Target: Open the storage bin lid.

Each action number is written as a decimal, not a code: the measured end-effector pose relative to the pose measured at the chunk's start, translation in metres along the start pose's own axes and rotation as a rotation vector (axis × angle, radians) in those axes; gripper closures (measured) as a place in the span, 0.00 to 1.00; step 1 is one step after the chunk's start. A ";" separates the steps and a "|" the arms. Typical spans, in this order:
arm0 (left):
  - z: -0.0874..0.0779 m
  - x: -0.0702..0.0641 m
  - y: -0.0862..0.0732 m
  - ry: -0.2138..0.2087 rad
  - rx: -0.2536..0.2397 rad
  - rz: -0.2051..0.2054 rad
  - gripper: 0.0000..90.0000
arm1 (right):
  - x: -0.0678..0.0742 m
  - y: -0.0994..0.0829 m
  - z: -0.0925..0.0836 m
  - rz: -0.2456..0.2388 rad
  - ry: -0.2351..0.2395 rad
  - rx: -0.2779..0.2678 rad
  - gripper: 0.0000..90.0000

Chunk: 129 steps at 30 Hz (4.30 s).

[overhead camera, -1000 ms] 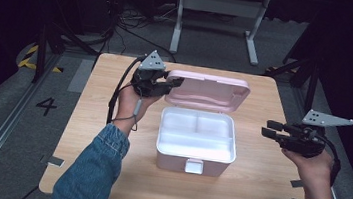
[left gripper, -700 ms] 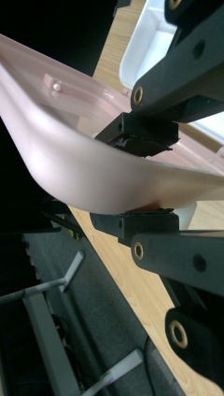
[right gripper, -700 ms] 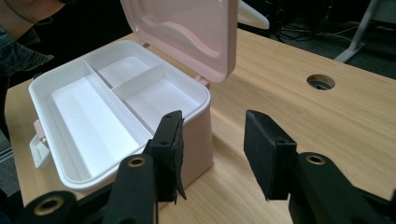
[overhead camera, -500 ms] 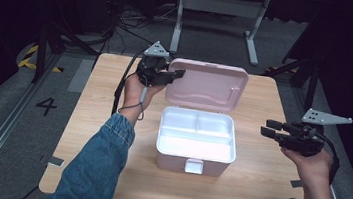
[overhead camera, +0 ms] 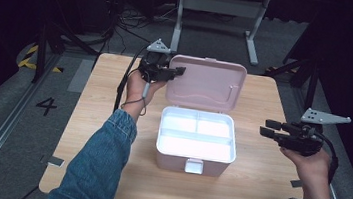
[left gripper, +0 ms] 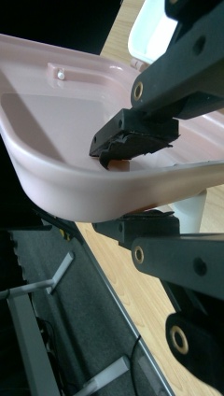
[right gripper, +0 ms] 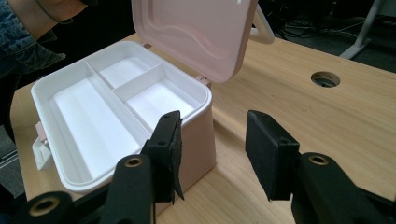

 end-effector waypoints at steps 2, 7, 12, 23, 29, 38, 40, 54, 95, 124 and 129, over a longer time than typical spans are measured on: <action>0.002 0.002 -0.001 -0.001 -0.004 -0.011 0.69 | -0.001 0.000 0.001 0.000 -0.002 0.003 0.62; 0.009 0.009 -0.002 0.008 0.021 -0.030 0.67 | -0.003 -0.002 0.001 0.008 -0.004 0.004 0.61; 0.016 0.015 -0.004 0.016 0.042 -0.055 0.65 | -0.004 -0.002 0.001 0.011 -0.004 0.003 0.61; 0.030 0.026 -0.013 0.018 0.065 -0.102 0.62 | -0.006 -0.003 0.003 0.015 -0.003 0.008 0.61; 0.037 0.034 -0.019 0.014 0.086 -0.134 0.62 | -0.009 -0.005 0.003 0.023 -0.003 0.011 0.61; 0.044 0.040 -0.025 0.016 0.110 -0.167 0.62 | -0.010 -0.006 0.004 0.029 -0.003 0.014 0.61; 0.046 0.042 -0.028 0.033 0.131 -0.160 0.62 | -0.011 -0.006 0.004 0.030 -0.003 0.015 0.61; 0.055 0.048 -0.039 0.044 0.170 -0.196 0.62 | -0.013 -0.009 0.007 0.040 -0.004 0.023 0.61; 0.073 0.053 -0.062 0.093 0.411 -0.189 0.63 | -0.019 -0.014 0.009 0.067 0.000 0.030 0.60; -0.066 -0.033 -0.022 -0.068 0.218 0.000 0.51 | -0.026 -0.004 0.019 0.063 0.022 0.026 0.58; -0.097 -0.039 -0.030 -0.079 0.192 -0.039 0.48 | -0.030 -0.001 0.024 0.053 0.020 0.033 0.58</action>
Point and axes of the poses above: each handheld gripper's, and its own axes: z roughly forward along the jaws, y roughly out of its top, x roughly to its left, the point moved 2 cm from there along z, roughly forward along the jaws, and after that the axes turned 2 degrees about -x, right-handed, at the moved point
